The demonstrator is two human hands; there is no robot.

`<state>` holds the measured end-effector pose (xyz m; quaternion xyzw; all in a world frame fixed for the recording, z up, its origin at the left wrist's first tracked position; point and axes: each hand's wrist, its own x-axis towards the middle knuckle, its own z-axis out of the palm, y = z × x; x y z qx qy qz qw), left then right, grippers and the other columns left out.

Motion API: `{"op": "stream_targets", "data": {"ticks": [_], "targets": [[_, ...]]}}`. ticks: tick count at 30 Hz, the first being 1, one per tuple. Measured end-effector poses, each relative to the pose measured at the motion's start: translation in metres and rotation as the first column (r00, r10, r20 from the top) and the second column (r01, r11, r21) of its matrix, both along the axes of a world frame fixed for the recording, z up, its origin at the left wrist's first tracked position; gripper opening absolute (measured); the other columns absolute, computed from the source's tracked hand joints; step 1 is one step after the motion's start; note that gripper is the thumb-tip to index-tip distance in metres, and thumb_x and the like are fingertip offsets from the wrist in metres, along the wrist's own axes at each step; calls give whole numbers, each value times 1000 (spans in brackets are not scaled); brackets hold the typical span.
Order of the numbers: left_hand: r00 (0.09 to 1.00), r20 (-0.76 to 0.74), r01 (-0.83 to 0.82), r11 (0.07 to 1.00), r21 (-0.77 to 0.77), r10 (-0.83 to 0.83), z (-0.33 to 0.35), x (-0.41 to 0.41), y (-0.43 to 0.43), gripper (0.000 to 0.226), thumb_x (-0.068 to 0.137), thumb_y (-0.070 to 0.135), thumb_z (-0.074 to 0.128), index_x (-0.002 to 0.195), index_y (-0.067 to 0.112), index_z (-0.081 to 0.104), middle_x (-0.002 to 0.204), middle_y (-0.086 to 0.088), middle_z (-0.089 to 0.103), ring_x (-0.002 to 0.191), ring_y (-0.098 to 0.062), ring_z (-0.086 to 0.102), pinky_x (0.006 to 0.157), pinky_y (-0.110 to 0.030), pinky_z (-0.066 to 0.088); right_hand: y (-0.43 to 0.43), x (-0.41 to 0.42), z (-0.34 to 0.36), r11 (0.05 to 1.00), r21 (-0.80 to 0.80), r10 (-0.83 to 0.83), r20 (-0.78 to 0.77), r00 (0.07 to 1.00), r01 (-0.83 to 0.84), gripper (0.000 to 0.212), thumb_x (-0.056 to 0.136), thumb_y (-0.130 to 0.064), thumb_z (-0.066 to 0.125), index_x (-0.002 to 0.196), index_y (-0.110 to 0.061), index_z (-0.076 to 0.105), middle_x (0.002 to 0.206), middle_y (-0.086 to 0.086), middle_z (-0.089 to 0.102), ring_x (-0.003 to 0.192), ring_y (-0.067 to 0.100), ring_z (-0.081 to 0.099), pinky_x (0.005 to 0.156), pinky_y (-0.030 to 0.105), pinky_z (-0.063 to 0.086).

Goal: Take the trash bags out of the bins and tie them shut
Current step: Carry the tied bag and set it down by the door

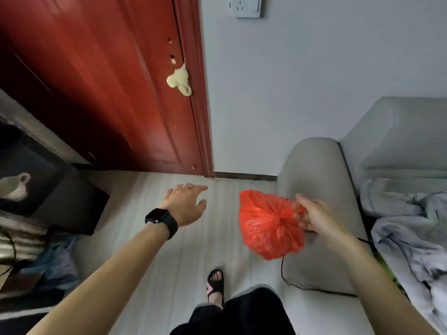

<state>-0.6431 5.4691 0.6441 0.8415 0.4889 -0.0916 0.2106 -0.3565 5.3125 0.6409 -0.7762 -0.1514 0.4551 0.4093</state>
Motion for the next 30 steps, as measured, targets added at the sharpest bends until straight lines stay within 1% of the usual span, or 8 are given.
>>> {"op": "stream_targets", "data": {"ticks": [5, 8, 11, 14, 16, 20, 25, 30], "targets": [[998, -24, 65, 998, -25, -66, -16, 78, 81, 50, 95, 42, 44, 145, 37, 41, 147, 4, 48, 133, -21, 43, 112, -41, 32, 83, 49, -39, 985, -49, -172, -153, 973, 166, 36, 101, -36, 51, 80, -9, 60, 75, 7, 60, 68, 21, 58, 59, 30, 46], [998, -31, 57, 998, -4, -57, -37, 113, 128, 49, 95, 41, 45, 144, 36, 41, 148, 5, 46, 137, -19, 39, 113, -41, 30, 130, 82, -82, 979, -121, -182, -187, 965, 161, 41, 99, -46, 49, 82, -11, 61, 76, 6, 59, 67, 18, 56, 60, 31, 45], [999, -44, 11, 998, 59, -9, -67, 140, 170, 50, 95, 40, 46, 145, 37, 41, 152, 5, 41, 144, -20, 28, 116, -40, 25, 176, 111, -132, 973, -207, -146, -183, 972, 107, 46, 97, -55, 48, 89, -13, 65, 95, 6, 65, 82, 21, 60, 85, 43, 53], [997, -72, 20, 995, 98, -13, -103, 175, 209, 53, 95, 39, 45, 147, 37, 36, 157, 6, 33, 149, -23, 16, 120, -43, 16, 217, 134, -177, 959, -276, -137, -249, 959, 65, 41, 99, -55, 44, 93, -18, 60, 102, 2, 61, 100, 20, 61, 103, 46, 45], [989, -130, 89, 989, 120, -74, -127, 201, 233, 55, 95, 37, 45, 149, 36, 33, 160, 4, 26, 150, -26, 9, 120, -47, 11, 239, 147, -211, 943, -328, -161, -303, 939, 56, 38, 99, -53, 45, 108, -18, 56, 113, 2, 59, 102, 22, 57, 102, 44, 44], [968, -151, 236, 930, 282, -199, -180, 249, 285, 60, 90, 31, 53, 148, 33, 37, 163, -4, 17, 151, -32, 5, 118, -56, 10, 277, 176, -277, 915, -366, -294, -323, 900, 167, 47, 99, -45, 52, 123, -6, 60, 109, 7, 59, 72, 14, 49, 97, 43, 47], [924, -198, 383, 797, 467, -328, -253, 308, 344, 76, 88, 35, 57, 154, 34, 21, 165, -4, -10, 150, -38, -10, 116, -63, 2, 308, 208, -367, 880, -401, -388, -298, 872, 255, 36, 100, -43, 50, 103, -10, 63, 135, 24, 58, 75, 16, 50, 84, 37, 48], [942, -156, 329, 732, 597, -296, -315, 320, 353, 92, 80, 30, 66, 156, 31, 15, 165, -2, -7, 150, -40, -8, 113, -68, 3, 334, 228, -440, 864, -404, -421, -255, 871, 299, 48, 101, -41, 50, 127, -3, 58, 105, 7, 62, 74, 16, 55, 81, 35, 52]]}}
